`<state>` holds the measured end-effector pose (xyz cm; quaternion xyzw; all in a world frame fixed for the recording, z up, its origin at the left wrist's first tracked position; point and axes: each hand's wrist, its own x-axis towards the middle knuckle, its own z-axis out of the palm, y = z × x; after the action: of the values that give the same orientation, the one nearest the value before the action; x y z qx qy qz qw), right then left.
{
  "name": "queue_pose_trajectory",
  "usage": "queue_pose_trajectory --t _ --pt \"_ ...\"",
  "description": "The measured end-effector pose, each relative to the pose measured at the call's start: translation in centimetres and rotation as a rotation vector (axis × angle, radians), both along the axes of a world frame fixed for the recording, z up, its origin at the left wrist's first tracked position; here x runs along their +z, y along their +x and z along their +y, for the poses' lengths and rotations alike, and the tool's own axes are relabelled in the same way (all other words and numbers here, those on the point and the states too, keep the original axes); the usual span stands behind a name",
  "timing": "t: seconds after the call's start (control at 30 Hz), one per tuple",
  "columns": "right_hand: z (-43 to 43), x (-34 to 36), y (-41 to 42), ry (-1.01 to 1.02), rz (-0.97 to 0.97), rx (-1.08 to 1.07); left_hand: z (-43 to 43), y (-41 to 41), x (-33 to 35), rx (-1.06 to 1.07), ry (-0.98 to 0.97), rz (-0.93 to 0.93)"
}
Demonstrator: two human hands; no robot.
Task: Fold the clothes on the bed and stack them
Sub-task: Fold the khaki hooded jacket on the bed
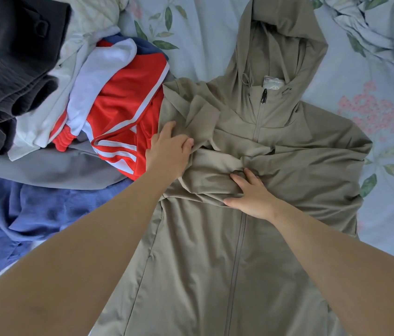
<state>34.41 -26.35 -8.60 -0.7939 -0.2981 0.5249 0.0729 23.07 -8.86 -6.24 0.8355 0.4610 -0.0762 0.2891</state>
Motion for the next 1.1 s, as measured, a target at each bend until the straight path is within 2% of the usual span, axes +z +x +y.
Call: queue_pose_trajectory --t 0.27,0.5,0.57,0.63,0.7,0.77,0.83,0.9,1.0,1.1 --pt "0.0 0.0 -0.1 -0.009 0.001 -0.002 -0.7 0.2 0.0 -0.004 0.127 -0.104" --pt "0.0 0.1 -0.2 -0.024 0.015 -0.007 0.3 -1.3 1.6 0.306 -0.025 -0.379" --pt "0.0 0.2 -0.1 -0.025 0.000 0.001 0.7 -2.2 2.0 0.505 -0.108 -0.492" --pt "0.4 0.2 -0.3 0.012 -0.032 -0.060 1.2 -3.2 2.5 0.869 -0.326 -0.682" --pt "1.0 0.3 -0.9 0.112 -0.067 -0.281 1.6 -4.2 3.0 1.219 -0.639 -0.828" --pt "1.9 0.8 -1.6 0.239 -0.159 -0.530 1.9 -5.1 3.0 1.378 -0.829 -0.938" --pt "2.7 1.6 -2.0 0.348 -0.267 -0.571 2.3 -5.7 3.1 1.354 -0.875 -0.936" --pt "3.7 2.1 -2.1 0.391 -0.269 -0.489 2.6 -6.0 3.2 1.287 -0.846 -0.882" --pt "5.2 2.1 -2.1 0.316 -0.206 -0.362 2.6 -6.7 2.8 1.173 -0.684 -0.763" --pt "6.5 0.8 -2.2 0.209 -0.232 -0.240 2.9 -8.2 2.4 0.992 -0.417 -0.577"
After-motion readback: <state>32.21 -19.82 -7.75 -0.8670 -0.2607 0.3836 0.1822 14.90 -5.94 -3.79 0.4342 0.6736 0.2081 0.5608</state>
